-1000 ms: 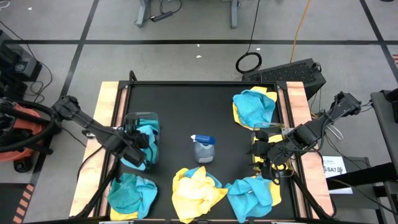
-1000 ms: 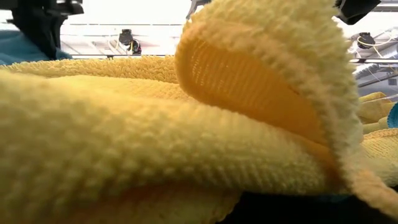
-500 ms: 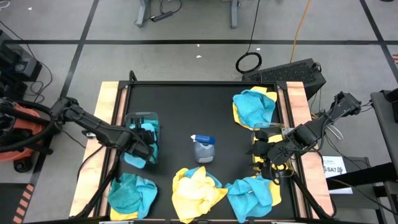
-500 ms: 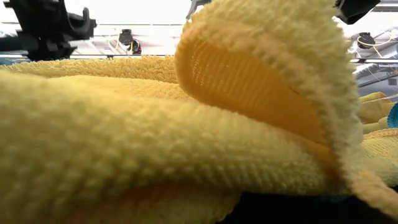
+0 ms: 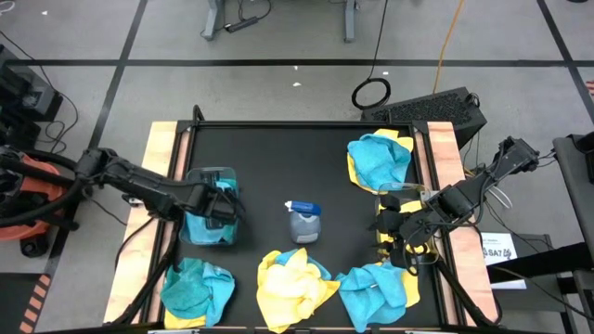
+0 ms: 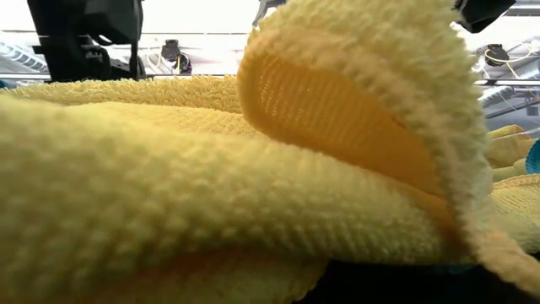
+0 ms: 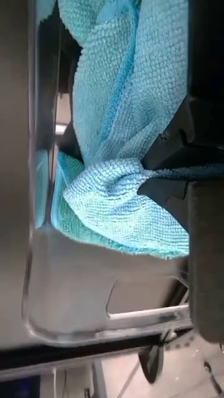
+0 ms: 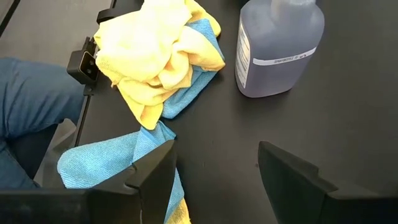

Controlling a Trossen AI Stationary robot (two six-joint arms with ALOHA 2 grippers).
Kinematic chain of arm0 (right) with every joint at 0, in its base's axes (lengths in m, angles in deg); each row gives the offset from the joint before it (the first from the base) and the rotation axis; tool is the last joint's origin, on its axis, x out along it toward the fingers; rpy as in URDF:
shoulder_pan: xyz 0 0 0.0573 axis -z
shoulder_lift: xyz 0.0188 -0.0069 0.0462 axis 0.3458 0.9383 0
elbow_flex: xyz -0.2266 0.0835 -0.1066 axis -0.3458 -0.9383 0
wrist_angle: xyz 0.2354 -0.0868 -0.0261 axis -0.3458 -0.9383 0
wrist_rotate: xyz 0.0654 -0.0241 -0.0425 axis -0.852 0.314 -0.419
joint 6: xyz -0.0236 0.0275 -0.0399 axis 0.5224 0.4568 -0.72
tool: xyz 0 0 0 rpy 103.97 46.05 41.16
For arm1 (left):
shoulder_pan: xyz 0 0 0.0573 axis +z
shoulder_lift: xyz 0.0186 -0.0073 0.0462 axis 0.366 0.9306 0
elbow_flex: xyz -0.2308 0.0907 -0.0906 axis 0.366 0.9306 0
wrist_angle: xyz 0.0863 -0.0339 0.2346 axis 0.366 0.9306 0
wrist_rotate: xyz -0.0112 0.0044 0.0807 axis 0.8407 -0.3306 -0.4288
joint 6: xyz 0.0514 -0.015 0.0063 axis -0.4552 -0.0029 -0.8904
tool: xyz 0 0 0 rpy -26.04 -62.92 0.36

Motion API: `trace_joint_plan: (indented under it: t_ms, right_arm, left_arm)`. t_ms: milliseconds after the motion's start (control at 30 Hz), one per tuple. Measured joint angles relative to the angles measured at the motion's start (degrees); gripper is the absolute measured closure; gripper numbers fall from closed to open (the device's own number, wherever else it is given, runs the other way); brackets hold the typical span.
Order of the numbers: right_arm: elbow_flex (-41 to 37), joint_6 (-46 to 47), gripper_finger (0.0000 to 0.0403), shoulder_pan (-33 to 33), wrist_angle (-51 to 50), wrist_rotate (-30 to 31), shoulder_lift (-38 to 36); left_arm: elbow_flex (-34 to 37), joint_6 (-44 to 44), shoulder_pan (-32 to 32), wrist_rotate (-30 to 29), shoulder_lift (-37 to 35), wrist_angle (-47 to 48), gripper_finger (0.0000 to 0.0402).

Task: Sort microfiber towel by color & place in baskets
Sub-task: Put the blue microfiber cloth into the left transparent bin, then put the yellow microfiber cloth into the right transparent bin

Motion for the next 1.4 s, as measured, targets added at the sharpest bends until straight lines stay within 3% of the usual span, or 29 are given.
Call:
trace_joint_plan:
  t_ms: [233,400,733,1000,1200,1400]
  right_arm:
    - [0.00,-0.92,0.0184,0.02,0.56,0.02,0.01]
    - [-0.02,-0.90,0.0184,0.02,0.57,0.02,0.01]
    - [-0.02,-0.92,0.0184,0.02,0.57,0.02,0.01]
    - [-0.01,-0.90,0.0184,0.02,0.85,0.07,0.01]
    - [0.00,-0.64,0.0184,0.02,0.87,-0.20,0.01]
    - [-0.02,-1.78,0.0184,0.02,2.75,-0.26,0.01]
  left_arm:
    - [-0.02,-2.97,3.59,7.20,0.24,-4.57,0.0391]
    - [-0.02,-3.96,6.59,8.49,0.24,-4.91,0.0386]
    - [-0.02,-6.70,12.26,17.37,0.24,-4.67,0.0275]
    - [-0.31,-6.86,14.39,17.48,0.24,-3.36,0.0199]
    - [-6.04,-6.49,14.39,17.33,0.24,2.55,0.0166]
    - [-15.08,-6.51,14.23,17.08,0.19,7.12,0.0162]
